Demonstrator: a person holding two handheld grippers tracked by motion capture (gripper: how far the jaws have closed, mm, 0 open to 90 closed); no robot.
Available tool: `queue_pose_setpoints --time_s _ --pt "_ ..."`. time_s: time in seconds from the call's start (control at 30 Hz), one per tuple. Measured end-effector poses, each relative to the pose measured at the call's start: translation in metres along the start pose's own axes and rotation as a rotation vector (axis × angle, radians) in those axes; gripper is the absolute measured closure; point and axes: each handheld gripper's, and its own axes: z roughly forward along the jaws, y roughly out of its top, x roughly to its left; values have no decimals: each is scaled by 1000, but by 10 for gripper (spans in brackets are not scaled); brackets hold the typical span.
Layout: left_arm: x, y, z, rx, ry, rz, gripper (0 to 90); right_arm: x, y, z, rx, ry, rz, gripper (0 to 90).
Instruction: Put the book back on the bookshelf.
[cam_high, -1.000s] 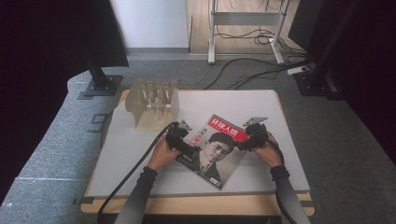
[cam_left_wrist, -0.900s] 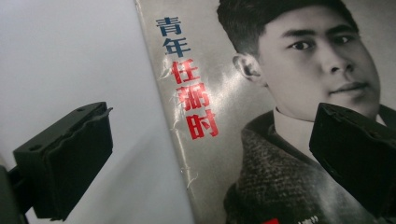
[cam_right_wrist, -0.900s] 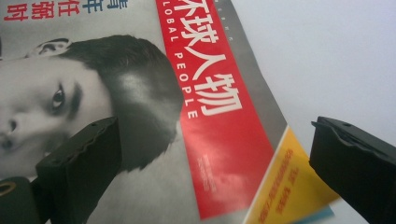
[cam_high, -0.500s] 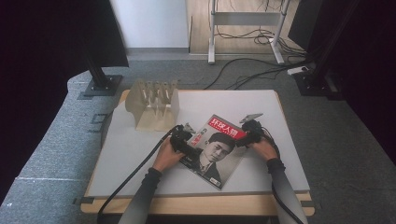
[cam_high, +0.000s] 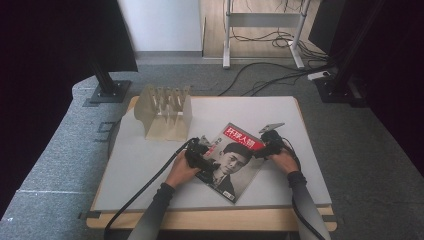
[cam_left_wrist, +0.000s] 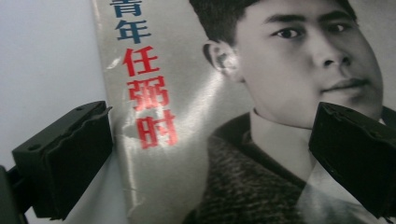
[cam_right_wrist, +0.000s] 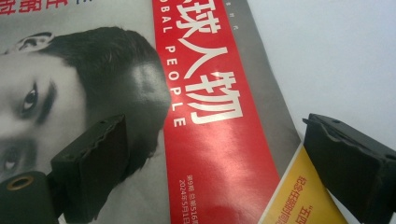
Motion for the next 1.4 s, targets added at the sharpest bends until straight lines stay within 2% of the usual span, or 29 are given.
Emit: queue_pose_setpoints --time_s 0.27,0.53,0.63,0.67,0.87,0.9,0.97,1.07,1.1,1.17,1.2,1.4 --pt "-5 -7 -6 1 -3 1 0 10 -7 -5 -7 -1 -4 70" --pt "-16 -20 -18 24 -11 10 0 30 -18 -13 -11 6 -13 69" --pt "-19 -27 -23 22 -12 14 0 34 -20 -14 -12 7 -15 67" --pt "-23 -31 -26 14 -9 7 0 40 -23 -16 -18 5 -9 67" --pt "-28 -35 -28 11 -5 4 0 47 -28 -19 -26 -2 -7 64" --pt "-28 -35 -29 14 -6 4 0 49 -29 -22 -6 -24 -5 0" --pt "-28 -36 -30 21 -10 8 0 51 -31 -28 -4 -69 -18 0" --pt "-28 -36 -30 20 -8 7 0 51 -35 -38 -18 -71 -11 0" --pt "-29 -36 -29 14 -3 0 0 51 -42 -46 -25 -80 -4 4" --pt "-30 -36 -29 13 2 -4 0 51 -46 -49 -23 -80 0 6" --pt "-32 -37 -30 14 7 -7 0 53 -56 -55 -17 -79 6 6" --pt "-41 -39 -32 26 7 -7 0 61 -74 -64 -19 -80 0 22"
